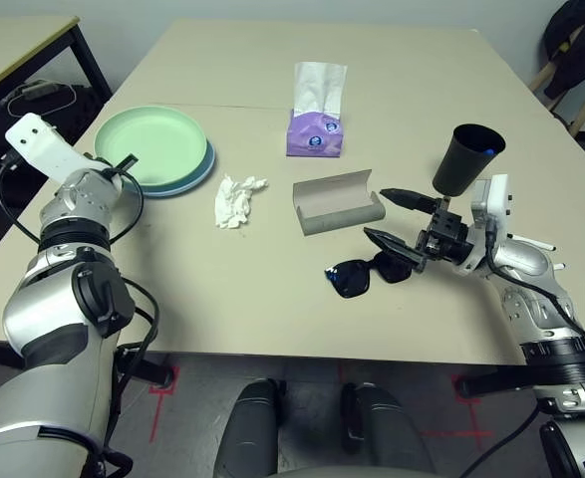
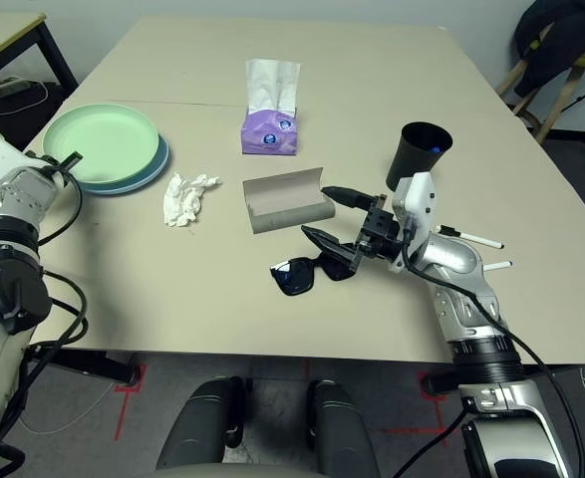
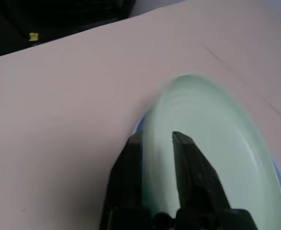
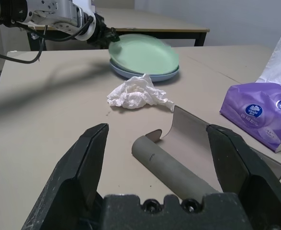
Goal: Organize and tidy the items on the table.
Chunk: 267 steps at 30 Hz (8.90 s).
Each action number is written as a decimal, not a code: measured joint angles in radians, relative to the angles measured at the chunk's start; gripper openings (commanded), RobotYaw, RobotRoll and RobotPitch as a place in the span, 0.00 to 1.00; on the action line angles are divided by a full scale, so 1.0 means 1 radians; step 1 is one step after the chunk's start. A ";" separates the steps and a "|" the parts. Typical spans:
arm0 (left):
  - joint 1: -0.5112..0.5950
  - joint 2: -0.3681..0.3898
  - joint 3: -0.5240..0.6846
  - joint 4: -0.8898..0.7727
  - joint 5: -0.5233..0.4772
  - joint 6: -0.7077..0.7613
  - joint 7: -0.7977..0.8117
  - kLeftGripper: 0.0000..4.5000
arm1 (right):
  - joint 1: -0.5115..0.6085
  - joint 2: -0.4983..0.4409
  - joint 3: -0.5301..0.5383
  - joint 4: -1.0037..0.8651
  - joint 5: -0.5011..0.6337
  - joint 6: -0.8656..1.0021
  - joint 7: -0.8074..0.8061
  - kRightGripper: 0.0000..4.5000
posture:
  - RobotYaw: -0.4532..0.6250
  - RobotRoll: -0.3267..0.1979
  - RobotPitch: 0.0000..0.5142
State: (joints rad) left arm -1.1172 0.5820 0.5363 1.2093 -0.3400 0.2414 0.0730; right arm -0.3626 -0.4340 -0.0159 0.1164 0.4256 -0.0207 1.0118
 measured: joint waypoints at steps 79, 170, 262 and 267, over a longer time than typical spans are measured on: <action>0.294 -0.046 -0.476 -0.579 0.196 0.201 -0.834 0.01 | 0.018 0.018 0.000 -0.034 0.004 0.030 -0.061 1.00 | 0.50 0.62 0.20; 0.550 -0.026 -0.524 -0.652 0.022 -0.379 -1.673 0.99 | -0.260 -0.250 0.256 -0.433 -0.212 0.697 -0.157 1.00 | 0.46 0.62 0.36; 0.601 -0.054 -0.576 -0.776 0.001 -0.417 -1.605 1.00 | -0.590 -0.298 0.752 -0.319 -0.743 0.721 0.444 0.09 | 0.51 0.62 0.33; 0.600 -0.054 -0.576 -0.776 0.001 -0.416 -1.605 1.00 | -0.603 -0.315 0.722 -0.305 -0.732 0.710 0.459 0.09 | 0.51 0.62 0.32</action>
State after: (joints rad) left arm -0.5170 0.5285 -0.0397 0.4333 -0.3390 -0.1746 -1.5317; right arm -0.9656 -0.7492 0.7064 -0.1887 -0.3066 0.6896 1.4711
